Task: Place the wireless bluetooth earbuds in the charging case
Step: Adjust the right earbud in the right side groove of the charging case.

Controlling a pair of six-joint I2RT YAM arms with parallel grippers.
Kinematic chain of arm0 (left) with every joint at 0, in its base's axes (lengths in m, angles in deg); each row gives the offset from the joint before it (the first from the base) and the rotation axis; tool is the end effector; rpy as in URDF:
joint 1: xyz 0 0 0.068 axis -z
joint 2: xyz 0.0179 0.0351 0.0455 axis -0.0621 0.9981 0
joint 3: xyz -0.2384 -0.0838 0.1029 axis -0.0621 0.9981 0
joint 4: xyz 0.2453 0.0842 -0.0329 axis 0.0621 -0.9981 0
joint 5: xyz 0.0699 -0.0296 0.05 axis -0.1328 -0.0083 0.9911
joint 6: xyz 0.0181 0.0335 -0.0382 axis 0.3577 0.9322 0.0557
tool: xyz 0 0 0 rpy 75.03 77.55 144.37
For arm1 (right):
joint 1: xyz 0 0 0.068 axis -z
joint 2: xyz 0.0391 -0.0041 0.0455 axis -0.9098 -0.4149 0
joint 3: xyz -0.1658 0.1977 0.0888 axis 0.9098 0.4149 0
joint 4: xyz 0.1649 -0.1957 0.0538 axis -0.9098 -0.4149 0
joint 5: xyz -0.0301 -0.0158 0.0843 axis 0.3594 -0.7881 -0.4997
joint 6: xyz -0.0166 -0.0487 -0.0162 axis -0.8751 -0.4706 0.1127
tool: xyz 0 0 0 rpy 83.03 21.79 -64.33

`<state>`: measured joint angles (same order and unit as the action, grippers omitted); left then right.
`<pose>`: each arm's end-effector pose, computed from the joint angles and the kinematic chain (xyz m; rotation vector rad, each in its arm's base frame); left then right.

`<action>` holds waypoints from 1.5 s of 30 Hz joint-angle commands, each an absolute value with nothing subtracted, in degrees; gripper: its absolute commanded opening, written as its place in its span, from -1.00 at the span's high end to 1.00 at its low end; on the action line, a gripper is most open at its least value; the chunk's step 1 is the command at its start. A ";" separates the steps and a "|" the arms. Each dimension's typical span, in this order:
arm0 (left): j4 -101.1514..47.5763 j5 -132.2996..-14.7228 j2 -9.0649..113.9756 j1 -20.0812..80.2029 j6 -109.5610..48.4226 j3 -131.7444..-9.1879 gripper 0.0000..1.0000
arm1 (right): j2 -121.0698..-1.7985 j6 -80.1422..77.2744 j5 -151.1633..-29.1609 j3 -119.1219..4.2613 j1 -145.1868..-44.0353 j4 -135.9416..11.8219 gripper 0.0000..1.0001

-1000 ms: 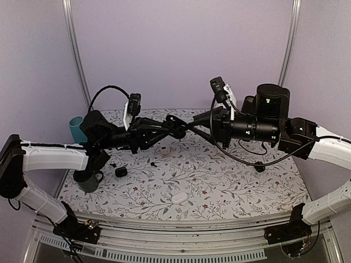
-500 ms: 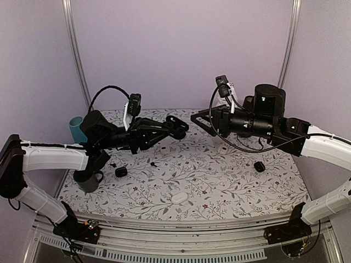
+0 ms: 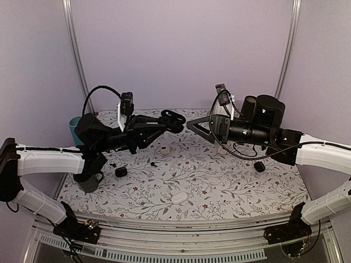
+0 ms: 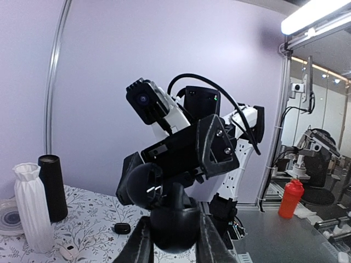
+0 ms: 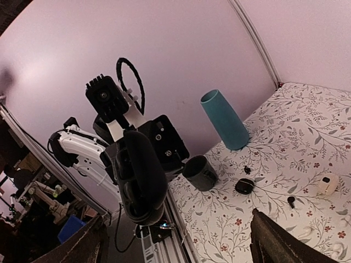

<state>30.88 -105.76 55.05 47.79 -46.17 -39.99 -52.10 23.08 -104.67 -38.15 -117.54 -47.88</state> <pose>0.1922 -0.2193 0.3152 0.8670 1.1144 -1.4634 0.1717 0.2419 0.3537 -0.6478 1.6791 1.3978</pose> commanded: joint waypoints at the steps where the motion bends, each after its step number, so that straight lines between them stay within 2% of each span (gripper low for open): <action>1: 38.46 -98.47 53.43 49.83 -40.50 -37.73 1.00 | -52.46 34.47 -108.00 -37.39 -116.80 -35.78 -0.81; 12: 43.22 -88.25 53.58 53.67 -30.55 -36.57 1.00 | -57.25 49.68 -113.96 -38.39 -115.27 -28.01 -0.79; 27: 41.93 -86.91 55.42 55.21 -25.92 -37.23 1.00 | -62.85 56.39 -117.88 -42.87 -114.97 -25.99 -0.51; 30: 41.94 -86.62 55.68 55.35 -25.54 -37.32 1.00 | -63.54 57.32 -118.39 -43.05 -114.87 -25.20 -0.40; 45: 41.94 -86.08 55.93 55.48 -24.66 -37.24 1.00 | -65.01 59.48 -119.64 -43.14 -114.36 -23.08 -0.17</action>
<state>40.65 -86.75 55.50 54.70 -25.78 -37.04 -63.88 58.69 -118.55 -41.43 -114.78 -25.26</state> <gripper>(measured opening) 0.225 0.595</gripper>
